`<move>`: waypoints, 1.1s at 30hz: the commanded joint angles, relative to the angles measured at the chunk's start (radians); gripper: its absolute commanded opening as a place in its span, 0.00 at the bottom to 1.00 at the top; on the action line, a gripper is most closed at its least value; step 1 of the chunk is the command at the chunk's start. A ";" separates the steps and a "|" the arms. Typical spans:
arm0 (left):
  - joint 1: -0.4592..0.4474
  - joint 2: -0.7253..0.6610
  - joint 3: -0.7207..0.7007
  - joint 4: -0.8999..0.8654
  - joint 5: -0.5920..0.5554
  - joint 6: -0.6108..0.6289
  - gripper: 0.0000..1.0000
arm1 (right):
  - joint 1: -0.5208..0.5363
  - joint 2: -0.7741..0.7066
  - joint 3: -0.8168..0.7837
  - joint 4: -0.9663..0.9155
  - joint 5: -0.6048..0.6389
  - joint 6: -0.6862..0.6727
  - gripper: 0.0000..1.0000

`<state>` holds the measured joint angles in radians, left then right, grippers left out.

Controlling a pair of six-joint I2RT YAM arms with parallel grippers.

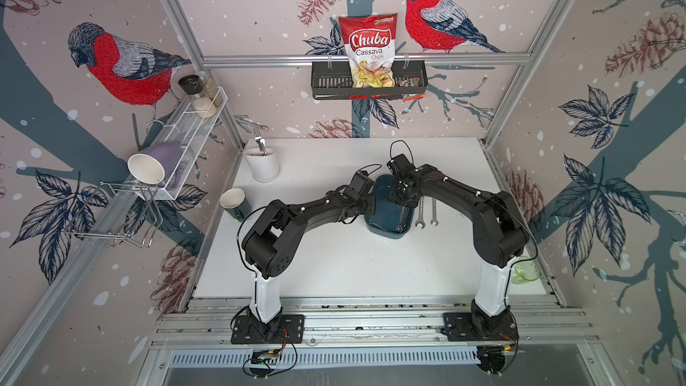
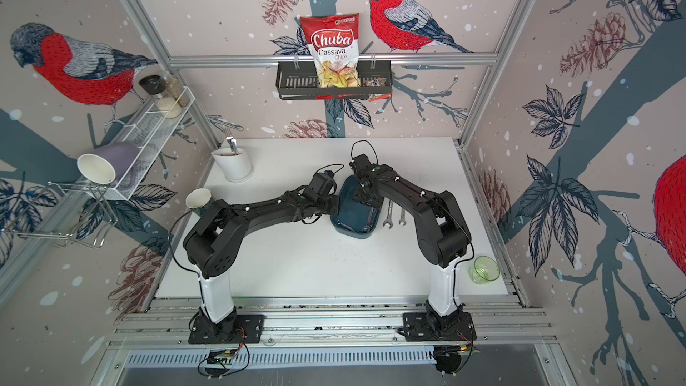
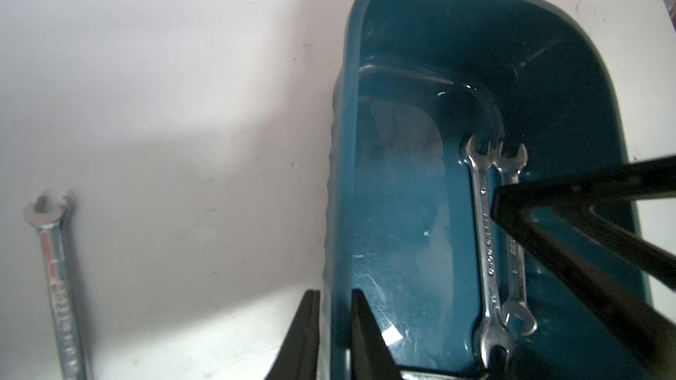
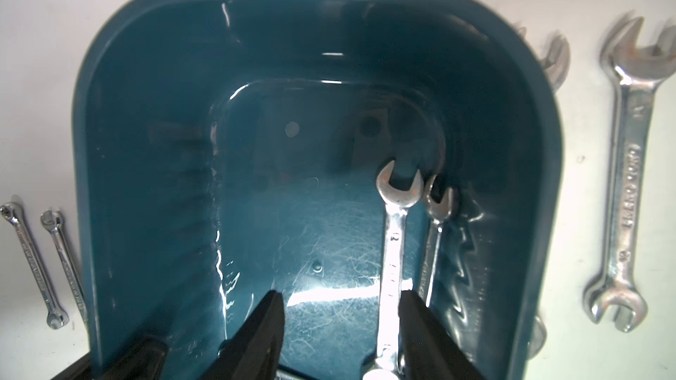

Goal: Take out the wrench from the storage box
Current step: Adjust the storage box at the center of the board, then pick up the wrench from the storage box.

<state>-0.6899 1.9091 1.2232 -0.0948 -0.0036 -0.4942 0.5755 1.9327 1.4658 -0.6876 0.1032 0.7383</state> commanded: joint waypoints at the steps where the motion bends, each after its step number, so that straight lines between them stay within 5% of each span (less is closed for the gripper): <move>1: -0.014 -0.018 -0.016 -0.013 -0.078 -0.098 0.16 | 0.008 0.003 0.008 0.008 -0.002 0.007 0.55; 16: -0.054 -0.082 -0.113 -0.012 -0.180 -0.340 0.06 | 0.044 0.078 0.074 -0.041 0.048 0.026 0.56; 33: -0.057 -0.082 -0.126 0.027 -0.137 -0.337 0.06 | 0.058 0.193 0.088 0.007 0.059 0.033 0.57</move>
<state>-0.7441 1.8175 1.0912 -0.0677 -0.1577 -0.8341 0.6353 2.1139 1.5585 -0.6926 0.1490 0.7612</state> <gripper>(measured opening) 0.118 0.569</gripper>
